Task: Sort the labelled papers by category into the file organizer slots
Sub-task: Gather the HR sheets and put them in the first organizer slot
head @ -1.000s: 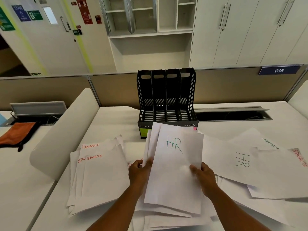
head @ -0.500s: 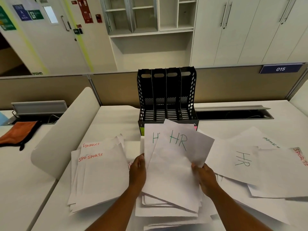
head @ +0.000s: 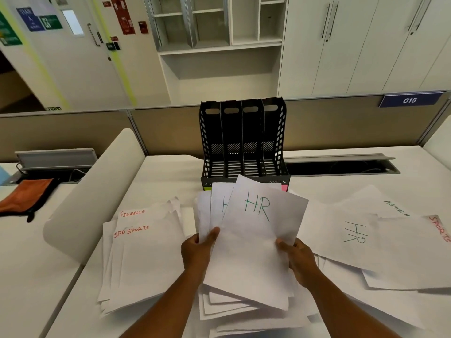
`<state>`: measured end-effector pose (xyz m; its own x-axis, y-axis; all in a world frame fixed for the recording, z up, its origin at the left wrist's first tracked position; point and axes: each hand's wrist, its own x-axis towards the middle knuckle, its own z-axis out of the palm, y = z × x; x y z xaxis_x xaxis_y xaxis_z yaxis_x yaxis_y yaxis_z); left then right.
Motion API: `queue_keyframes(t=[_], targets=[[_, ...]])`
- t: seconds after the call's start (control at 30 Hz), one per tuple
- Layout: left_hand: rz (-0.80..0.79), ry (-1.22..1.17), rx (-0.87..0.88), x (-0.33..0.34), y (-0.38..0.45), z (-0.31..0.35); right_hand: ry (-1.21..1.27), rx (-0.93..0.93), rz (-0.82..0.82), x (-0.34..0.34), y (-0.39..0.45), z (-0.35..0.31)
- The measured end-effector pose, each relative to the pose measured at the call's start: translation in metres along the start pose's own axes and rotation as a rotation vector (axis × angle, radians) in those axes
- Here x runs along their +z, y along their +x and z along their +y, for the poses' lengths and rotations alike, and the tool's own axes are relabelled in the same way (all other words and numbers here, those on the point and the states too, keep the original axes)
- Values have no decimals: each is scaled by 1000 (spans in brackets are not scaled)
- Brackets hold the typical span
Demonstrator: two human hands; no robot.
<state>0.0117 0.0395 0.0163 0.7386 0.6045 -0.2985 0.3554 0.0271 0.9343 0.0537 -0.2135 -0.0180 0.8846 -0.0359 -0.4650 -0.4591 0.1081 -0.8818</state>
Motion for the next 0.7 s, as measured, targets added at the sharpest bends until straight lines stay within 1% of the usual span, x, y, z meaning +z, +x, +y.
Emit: queue_keyframes(t=[0.17, 0.3, 0.43, 0.57, 0.7], targets=[[52, -75, -41, 0, 1, 4, -9, -17, 119, -1, 2, -1], [94, -130, -52, -4, 5, 4, 65, -6, 186, -5, 3, -2], [83, -153, -60, -6, 9, 2, 98, 19, 130, -5, 3, -2], [-6, -170, -41, 0, 6, 1, 57, 44, 25, 1, 4, -2], [-67, -207, -45, 4, 7, 4, 53, 59, -10, 3, 7, -2]])
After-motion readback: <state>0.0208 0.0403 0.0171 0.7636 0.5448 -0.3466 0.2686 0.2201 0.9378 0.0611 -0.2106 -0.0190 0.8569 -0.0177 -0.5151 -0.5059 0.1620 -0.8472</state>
